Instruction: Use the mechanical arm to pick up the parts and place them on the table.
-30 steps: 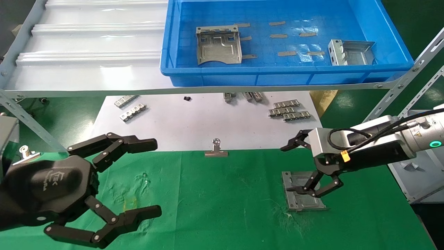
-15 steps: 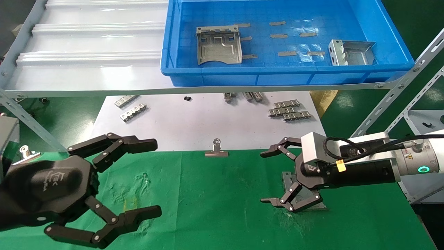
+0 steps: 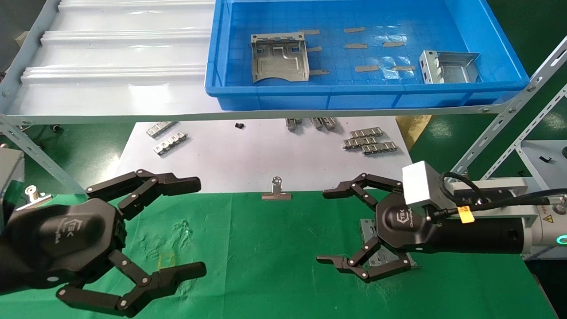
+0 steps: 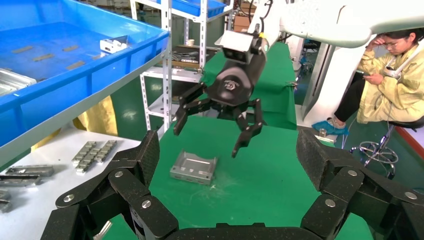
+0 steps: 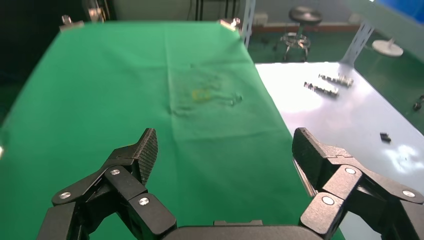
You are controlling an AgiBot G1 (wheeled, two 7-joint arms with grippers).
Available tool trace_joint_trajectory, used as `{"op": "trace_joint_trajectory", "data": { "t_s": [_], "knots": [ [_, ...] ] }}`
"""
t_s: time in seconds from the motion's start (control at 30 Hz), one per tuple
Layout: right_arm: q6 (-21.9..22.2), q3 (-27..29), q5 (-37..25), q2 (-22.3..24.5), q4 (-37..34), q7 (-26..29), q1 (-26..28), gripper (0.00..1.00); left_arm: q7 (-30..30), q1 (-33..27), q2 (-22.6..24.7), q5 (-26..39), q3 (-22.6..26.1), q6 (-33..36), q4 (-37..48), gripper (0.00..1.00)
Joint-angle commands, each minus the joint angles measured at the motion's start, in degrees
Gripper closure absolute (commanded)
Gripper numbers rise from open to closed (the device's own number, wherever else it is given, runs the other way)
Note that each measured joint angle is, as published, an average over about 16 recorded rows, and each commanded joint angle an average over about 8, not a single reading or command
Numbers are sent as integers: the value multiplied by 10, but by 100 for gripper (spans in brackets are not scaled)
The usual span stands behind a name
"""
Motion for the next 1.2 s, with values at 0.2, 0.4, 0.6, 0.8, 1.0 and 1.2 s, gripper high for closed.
{"op": "trace_joint_trajectory", "data": {
  "t_s": [0.2, 0.4, 0.6, 0.8, 1.0, 1.2],
  "knots": [
    [6, 55, 38, 25, 68, 46, -54, 0, 0, 0, 0, 0, 0, 0, 0, 0],
    [11, 102, 71, 47, 126, 86, -101, 0, 0, 0, 0, 0, 0, 0, 0, 0],
    [17, 150, 103, 68, 185, 126, -147, 0, 0, 0, 0, 0, 0, 0, 0, 0],
    [21, 193, 133, 88, 238, 162, -190, 0, 0, 0, 0, 0, 0, 0, 0, 0],
    [23, 216, 150, 99, 267, 178, -213, 0, 0, 0, 0, 0, 0, 0, 0, 0],
    [24, 216, 151, 99, 266, 177, -212, 0, 0, 0, 0, 0, 0, 0, 0, 0]
  ]
}}
